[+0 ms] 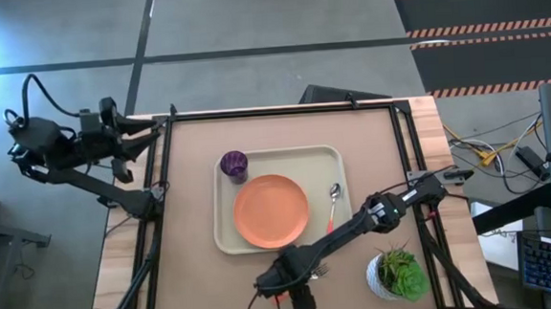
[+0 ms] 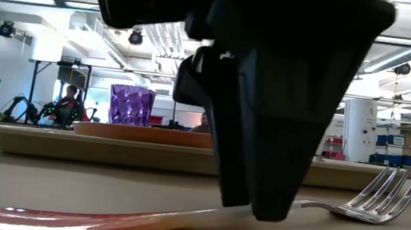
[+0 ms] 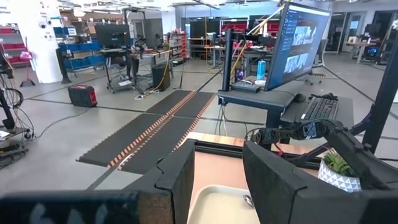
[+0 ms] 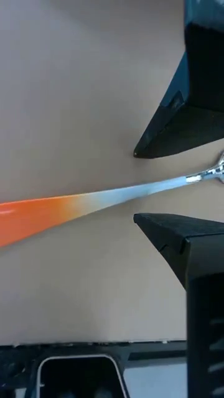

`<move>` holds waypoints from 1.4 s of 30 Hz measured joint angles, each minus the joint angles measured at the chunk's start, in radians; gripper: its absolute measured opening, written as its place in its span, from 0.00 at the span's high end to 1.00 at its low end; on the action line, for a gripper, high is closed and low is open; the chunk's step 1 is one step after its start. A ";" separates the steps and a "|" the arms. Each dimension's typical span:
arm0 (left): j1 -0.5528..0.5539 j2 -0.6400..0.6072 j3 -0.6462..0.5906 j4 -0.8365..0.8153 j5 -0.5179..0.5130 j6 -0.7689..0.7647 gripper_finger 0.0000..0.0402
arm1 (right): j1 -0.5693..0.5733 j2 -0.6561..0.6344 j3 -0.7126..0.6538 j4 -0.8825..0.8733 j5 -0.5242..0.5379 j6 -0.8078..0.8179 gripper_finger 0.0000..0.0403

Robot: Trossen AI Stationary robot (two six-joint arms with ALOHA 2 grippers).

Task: Pick and place plate/cup/fork/spoon on tray
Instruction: Put the orange fork on the beige tray

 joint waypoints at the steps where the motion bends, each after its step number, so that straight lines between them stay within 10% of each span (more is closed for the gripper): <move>1: 0.000 0.003 0.000 0.000 0.000 -0.003 0.70 | 0.002 0.000 -0.001 0.001 -0.002 -0.005 0.64; 9: -0.001 0.010 -0.001 0.000 0.002 -0.022 0.70 | 0.009 -0.006 -0.047 0.020 -0.005 0.045 0.68; 17: -0.001 0.009 -0.001 0.001 0.002 -0.022 0.70 | 0.006 -0.006 -0.056 0.045 0.005 0.074 0.95; 30: -0.001 0.005 -0.001 0.019 0.001 -0.022 0.70 | 0.012 -0.105 -0.059 0.041 -0.010 0.371 0.98; 42: -0.001 -0.001 -0.001 0.019 0.001 -0.018 0.70 | 0.027 -0.371 -0.056 -0.185 0.630 0.861 0.98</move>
